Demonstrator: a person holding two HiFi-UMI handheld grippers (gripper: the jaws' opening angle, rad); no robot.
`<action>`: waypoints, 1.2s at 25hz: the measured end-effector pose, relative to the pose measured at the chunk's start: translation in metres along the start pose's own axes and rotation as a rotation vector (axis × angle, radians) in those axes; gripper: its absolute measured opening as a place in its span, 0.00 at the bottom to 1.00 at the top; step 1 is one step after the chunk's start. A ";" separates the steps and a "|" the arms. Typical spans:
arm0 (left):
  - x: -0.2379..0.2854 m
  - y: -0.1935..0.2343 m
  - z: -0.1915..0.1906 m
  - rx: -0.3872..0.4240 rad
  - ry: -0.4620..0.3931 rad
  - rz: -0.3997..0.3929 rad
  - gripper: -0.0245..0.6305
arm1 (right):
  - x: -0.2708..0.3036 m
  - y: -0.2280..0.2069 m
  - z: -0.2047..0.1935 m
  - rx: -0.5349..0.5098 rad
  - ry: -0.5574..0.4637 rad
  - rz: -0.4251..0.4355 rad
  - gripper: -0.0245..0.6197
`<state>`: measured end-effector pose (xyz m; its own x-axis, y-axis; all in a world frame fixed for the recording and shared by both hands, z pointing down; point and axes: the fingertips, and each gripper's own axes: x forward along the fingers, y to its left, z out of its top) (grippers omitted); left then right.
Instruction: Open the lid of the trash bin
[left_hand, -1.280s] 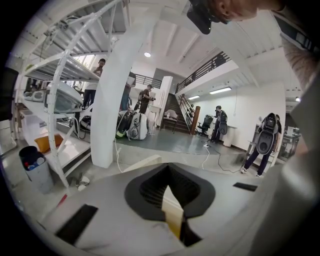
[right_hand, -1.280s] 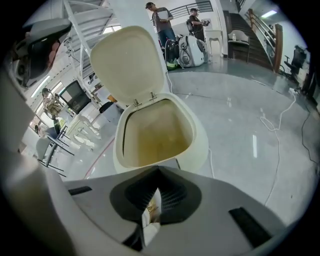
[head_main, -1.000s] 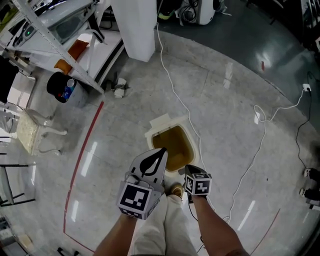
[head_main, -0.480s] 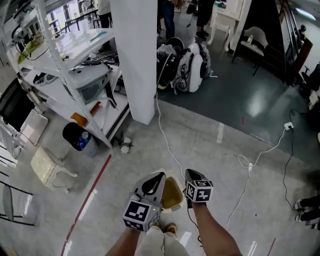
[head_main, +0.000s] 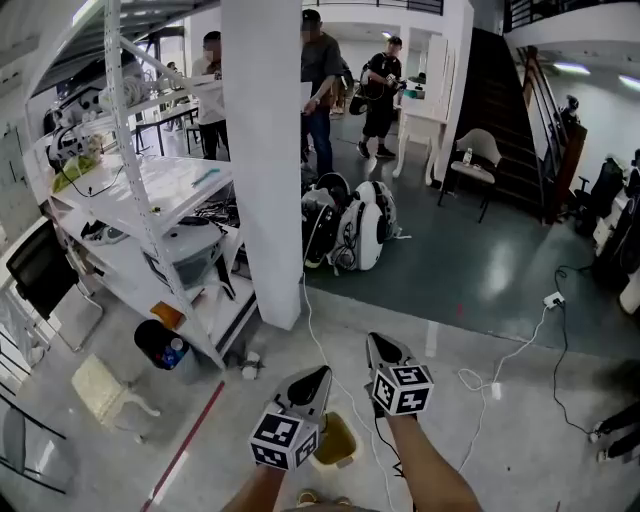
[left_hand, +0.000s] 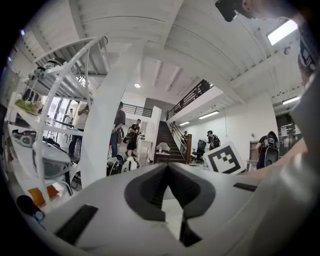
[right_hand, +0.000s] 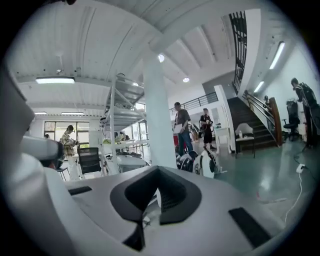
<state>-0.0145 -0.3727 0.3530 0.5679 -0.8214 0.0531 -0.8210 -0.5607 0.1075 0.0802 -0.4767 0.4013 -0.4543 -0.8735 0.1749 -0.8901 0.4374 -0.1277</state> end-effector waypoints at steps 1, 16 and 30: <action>0.001 -0.002 0.003 0.008 -0.003 -0.005 0.04 | -0.007 0.004 0.013 -0.017 -0.026 0.014 0.09; 0.000 -0.013 0.002 -0.003 -0.010 -0.016 0.04 | -0.107 0.062 0.023 -0.073 -0.145 0.167 0.09; 0.007 -0.026 -0.012 -0.007 0.019 -0.036 0.04 | -0.118 0.040 0.015 -0.041 -0.165 0.122 0.08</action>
<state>0.0118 -0.3626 0.3630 0.5981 -0.7985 0.0681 -0.7997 -0.5890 0.1161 0.0987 -0.3588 0.3612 -0.5504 -0.8349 -0.0019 -0.8308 0.5479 -0.0978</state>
